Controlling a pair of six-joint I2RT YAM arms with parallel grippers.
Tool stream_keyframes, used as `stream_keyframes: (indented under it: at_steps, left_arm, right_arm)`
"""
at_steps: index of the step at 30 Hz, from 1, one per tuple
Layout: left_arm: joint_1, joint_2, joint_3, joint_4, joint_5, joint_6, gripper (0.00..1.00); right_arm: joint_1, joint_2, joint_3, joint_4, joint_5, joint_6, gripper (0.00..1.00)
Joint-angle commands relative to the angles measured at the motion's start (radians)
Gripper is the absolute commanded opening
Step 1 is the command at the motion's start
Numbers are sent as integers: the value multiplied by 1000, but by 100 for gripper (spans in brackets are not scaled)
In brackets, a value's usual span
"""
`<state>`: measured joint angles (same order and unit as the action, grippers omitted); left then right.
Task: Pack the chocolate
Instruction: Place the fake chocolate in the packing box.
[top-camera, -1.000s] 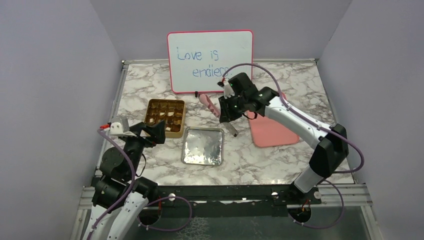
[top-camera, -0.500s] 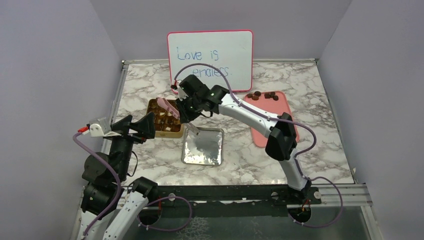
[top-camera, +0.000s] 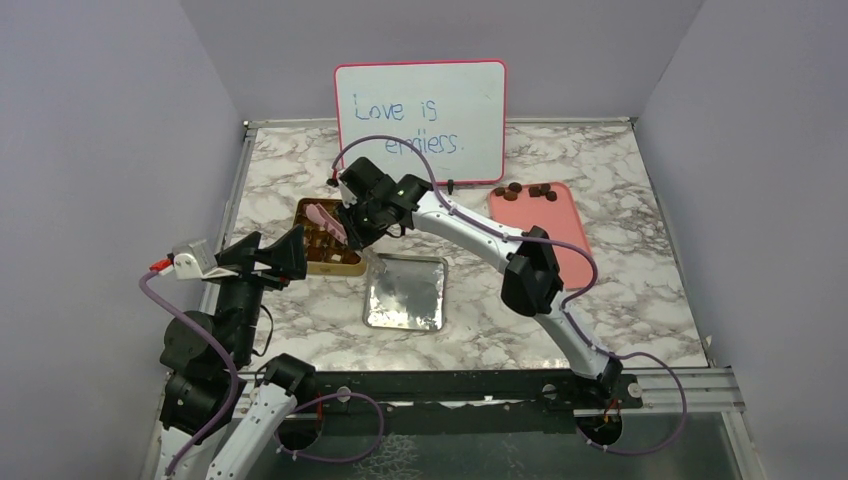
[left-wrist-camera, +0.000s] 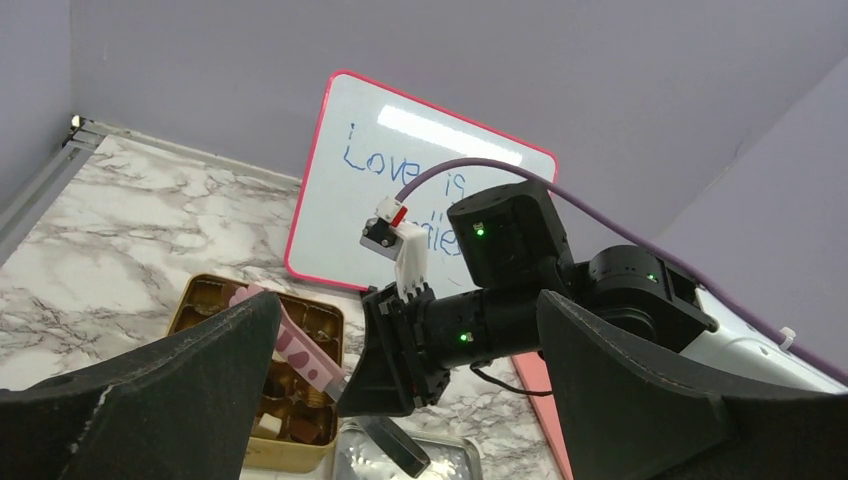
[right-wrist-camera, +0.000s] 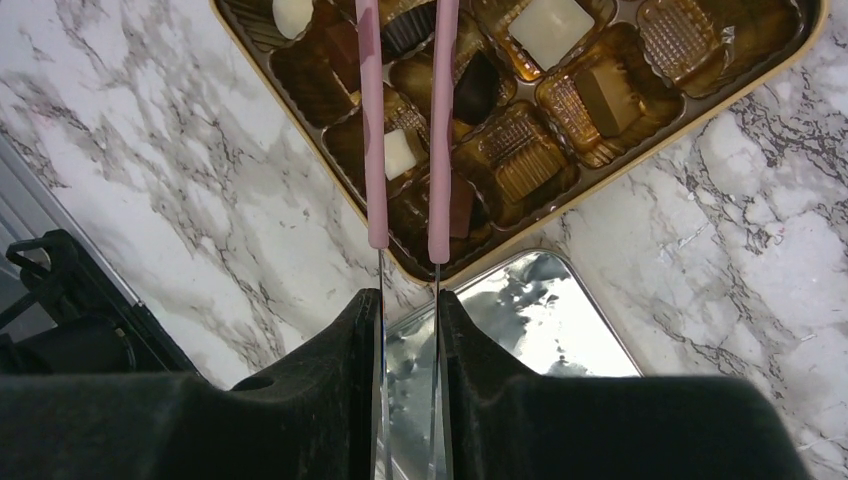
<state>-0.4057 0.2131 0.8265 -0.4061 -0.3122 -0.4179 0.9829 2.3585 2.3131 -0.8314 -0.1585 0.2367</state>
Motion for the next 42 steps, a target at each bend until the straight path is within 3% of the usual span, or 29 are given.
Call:
stream_keyframes:
  at_steps: [1,11,18,31,42]
  left_arm:
    - [6,-15,6,7,-19,6,99]
    - [7,-27,-3,6,-21,12,99]
    - [6,-24,-10,6,-22,9,99]
    - [7,-27,-35,6,-16,17,99]
    - [7,-11,-88,6,20,11,99]
  right_arm:
    - [6,23,13,19,-23,14,27]
    - [7,63,17,55,-68,20,28]
    - [6,68,26,58,-72,1,33]
    - [5,9,24,49,-46,-14,35]
    - [2,-270,-278,85,84,-40,33]
